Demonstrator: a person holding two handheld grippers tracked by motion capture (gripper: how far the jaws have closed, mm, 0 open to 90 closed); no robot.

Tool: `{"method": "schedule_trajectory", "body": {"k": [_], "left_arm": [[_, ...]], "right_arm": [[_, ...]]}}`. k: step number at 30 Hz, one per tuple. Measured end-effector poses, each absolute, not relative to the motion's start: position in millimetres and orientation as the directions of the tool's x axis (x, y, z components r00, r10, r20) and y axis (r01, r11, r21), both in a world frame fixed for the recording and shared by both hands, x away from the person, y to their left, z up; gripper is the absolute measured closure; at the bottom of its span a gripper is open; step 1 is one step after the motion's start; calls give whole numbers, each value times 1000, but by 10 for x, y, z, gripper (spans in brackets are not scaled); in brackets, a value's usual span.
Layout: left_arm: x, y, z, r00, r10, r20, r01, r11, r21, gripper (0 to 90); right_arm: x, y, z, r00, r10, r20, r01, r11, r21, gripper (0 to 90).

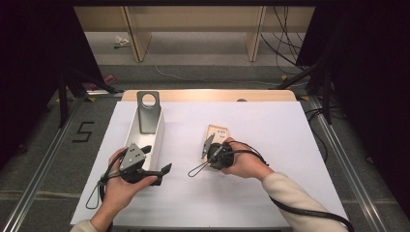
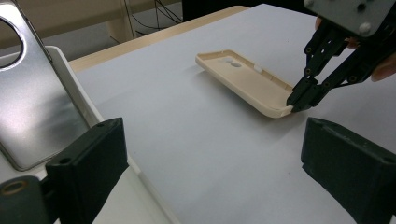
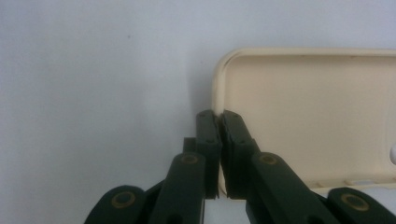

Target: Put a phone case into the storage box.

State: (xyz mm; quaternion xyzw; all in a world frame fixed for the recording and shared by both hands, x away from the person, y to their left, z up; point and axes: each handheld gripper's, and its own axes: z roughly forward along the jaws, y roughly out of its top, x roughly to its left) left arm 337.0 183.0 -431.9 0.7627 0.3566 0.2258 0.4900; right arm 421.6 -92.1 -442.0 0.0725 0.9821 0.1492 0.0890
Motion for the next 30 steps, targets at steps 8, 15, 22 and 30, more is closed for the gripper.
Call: {"method": "schedule_trajectory", "body": {"k": [8,15,22,30], "left_arm": [[3372,1832,-4319,642,767,-10,324,-259,910,73],[3371,1829,-4318,641,767,-11,323,-256,911,75],[3371,1828,-4319,641,768,-13,324,-255,911,78],[3373,1829,-4321,640,768,-13,325,-255,911,80]], "right_arm": [[4181,-1081,-4302,-968,217,-126,136,875,464,873],[4147,-1173,-4254,-966,237,-103,148,835,530,875],[4100,-1220,-4211,-967,234,-102,138,816,562,875],[4021,-1255,-4179,-971,219,-101,120,802,585,875]]}}
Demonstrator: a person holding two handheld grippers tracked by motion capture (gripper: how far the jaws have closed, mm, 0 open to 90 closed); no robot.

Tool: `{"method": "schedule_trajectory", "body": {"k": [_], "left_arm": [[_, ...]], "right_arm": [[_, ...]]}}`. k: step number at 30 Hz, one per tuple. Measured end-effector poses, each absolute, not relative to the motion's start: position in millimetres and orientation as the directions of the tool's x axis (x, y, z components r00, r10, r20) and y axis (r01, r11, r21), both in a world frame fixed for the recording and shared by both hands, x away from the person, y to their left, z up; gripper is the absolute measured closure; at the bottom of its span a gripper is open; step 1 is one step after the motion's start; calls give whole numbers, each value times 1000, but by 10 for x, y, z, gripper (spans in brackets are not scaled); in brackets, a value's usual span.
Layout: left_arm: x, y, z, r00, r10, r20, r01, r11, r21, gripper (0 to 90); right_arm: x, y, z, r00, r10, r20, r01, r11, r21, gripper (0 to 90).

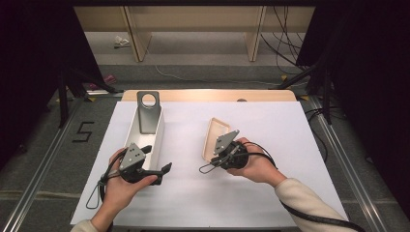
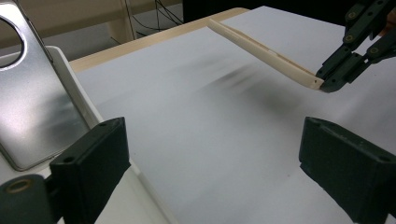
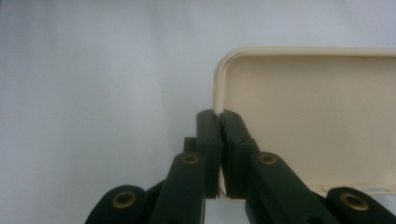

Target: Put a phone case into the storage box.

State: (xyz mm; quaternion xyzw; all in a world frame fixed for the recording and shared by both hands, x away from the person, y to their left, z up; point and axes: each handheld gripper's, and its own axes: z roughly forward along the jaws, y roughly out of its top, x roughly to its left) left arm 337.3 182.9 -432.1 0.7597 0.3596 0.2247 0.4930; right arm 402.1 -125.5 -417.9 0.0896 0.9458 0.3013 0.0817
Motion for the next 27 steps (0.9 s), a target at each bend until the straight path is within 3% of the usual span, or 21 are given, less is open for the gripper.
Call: {"method": "schedule_trajectory", "body": {"k": [27], "left_arm": [[3413,1782,-4241,636,771,-25,328,-241,913,119]], "right_arm": [[3647,-1263,-4134,-985,148,-90,59,777,627,875]]}}
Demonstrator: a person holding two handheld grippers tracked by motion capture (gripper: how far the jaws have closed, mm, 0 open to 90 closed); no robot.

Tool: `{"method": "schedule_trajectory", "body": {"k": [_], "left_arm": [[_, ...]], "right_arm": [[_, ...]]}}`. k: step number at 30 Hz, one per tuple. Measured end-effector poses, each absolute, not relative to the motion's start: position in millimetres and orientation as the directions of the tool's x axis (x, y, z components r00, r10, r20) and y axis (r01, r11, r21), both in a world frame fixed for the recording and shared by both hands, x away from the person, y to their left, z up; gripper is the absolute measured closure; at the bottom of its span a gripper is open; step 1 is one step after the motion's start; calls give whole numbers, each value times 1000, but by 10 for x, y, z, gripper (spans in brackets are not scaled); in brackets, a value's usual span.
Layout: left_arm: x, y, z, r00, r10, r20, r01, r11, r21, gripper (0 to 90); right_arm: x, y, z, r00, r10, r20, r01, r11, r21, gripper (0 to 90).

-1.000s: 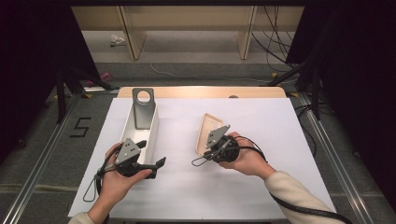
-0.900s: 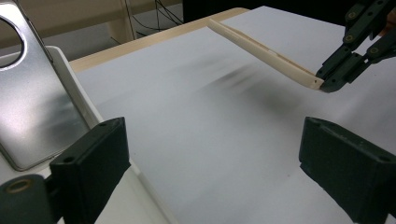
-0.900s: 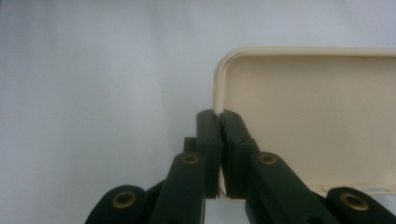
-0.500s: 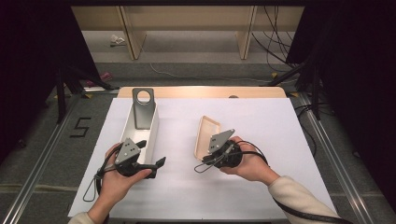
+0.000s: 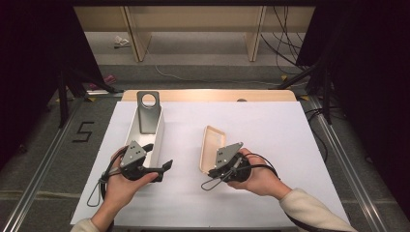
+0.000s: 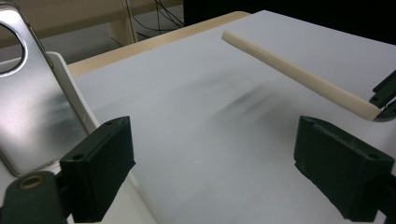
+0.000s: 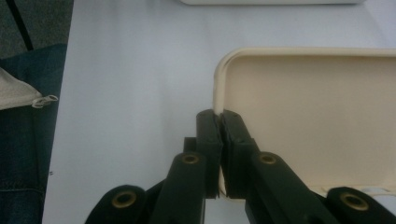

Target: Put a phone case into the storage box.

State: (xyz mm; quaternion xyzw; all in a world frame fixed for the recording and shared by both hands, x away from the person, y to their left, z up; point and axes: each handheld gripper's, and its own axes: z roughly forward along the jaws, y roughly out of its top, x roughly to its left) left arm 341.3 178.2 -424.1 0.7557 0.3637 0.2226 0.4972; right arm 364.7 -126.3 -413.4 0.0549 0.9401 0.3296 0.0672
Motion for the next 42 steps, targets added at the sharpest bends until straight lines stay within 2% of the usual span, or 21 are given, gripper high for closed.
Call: {"method": "schedule_trajectory", "body": {"k": [16,27,35,39,42], "left_arm": [[3723,1434,-3918,666,745,-30,343,-270,900,149],[3933,1123,-3882,687,725,-45,383,-309,870,163],[4096,935,-3926,674,731,-109,452,-292,843,207],[4172,856,-3937,655,748,-110,489,-308,816,268],[4236,817,-3965,632,762,-144,542,-301,785,303]], "right_arm": [[3539,-1247,-4126,-985,136,-109,38,778,627,876],[3491,-1187,-4128,-987,117,-109,23,779,626,875],[3468,-1145,-4133,-988,105,-113,11,780,626,875],[3457,-1134,-4127,-988,102,-115,8,780,626,876],[3453,-1133,-4123,-988,99,-121,2,780,626,875]]}}
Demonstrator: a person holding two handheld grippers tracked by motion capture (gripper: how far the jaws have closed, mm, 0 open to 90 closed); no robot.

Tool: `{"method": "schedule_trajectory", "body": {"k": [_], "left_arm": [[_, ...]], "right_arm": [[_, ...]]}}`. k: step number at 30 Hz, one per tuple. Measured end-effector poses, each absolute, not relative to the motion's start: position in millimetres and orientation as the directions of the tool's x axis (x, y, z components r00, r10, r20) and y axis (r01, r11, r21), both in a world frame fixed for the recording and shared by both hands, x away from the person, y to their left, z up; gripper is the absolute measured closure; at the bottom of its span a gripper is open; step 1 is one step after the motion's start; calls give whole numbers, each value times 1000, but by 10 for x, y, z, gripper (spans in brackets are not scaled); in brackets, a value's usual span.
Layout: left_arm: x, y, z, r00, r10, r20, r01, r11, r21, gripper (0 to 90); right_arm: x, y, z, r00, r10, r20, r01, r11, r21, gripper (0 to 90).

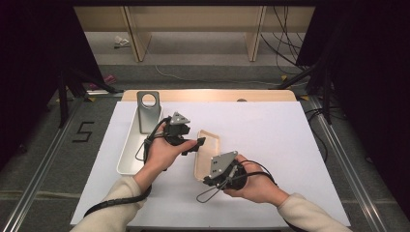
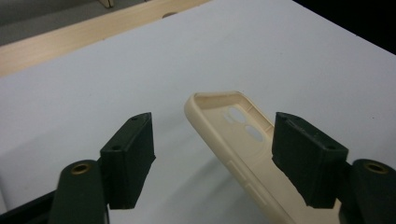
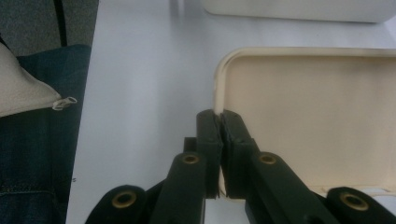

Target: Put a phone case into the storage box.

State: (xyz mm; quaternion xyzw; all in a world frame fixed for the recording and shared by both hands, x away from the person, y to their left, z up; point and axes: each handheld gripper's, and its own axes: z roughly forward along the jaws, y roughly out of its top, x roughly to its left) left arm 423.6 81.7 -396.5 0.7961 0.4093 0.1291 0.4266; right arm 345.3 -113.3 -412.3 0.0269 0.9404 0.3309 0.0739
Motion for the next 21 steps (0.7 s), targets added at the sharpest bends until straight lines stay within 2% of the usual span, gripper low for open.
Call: {"method": "schedule_trajectory", "body": {"k": [13,14,21], "left_arm": [[4320,759,-4024,606,760,-234,614,-261,745,528],[4322,765,-4029,601,760,-249,624,-252,739,571],[4326,785,-4032,573,768,-286,658,-223,720,599]], "right_arm": [[3428,-1120,-4097,-986,87,-141,-22,778,628,876],[3417,-1116,-4087,-986,87,-145,-23,780,626,876],[3412,-1109,-4082,-984,84,-156,-32,779,626,878]]}}
